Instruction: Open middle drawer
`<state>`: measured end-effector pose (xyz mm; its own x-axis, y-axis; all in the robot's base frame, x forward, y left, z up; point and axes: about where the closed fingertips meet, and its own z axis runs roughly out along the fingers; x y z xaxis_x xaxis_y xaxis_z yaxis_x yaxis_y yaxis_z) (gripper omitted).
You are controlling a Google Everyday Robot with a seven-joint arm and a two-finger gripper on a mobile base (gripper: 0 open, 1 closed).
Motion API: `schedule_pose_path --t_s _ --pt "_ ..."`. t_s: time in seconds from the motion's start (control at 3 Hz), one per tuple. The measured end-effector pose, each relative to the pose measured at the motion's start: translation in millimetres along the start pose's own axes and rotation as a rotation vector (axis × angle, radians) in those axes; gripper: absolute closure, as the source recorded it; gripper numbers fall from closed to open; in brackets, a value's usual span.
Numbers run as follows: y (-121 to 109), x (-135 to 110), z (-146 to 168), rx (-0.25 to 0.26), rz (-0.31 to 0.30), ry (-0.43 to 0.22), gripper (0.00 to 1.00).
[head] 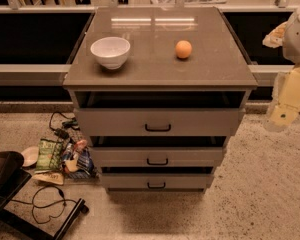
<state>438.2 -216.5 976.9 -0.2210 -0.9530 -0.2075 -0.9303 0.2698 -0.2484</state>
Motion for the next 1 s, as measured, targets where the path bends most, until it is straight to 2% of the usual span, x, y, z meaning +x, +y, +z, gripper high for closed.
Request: schedule_pose_path --t_s 0.33,0.67,1.0 --pt "0.0 0.0 0.0 0.0 0.0 0.0 0.0" --pt "5.6 -1.3 25.3 -0.011 0.001 -0.024 0.0" --pt "15.7 6.2 93.4 -0.048 -0.003 -0.066 0.0"
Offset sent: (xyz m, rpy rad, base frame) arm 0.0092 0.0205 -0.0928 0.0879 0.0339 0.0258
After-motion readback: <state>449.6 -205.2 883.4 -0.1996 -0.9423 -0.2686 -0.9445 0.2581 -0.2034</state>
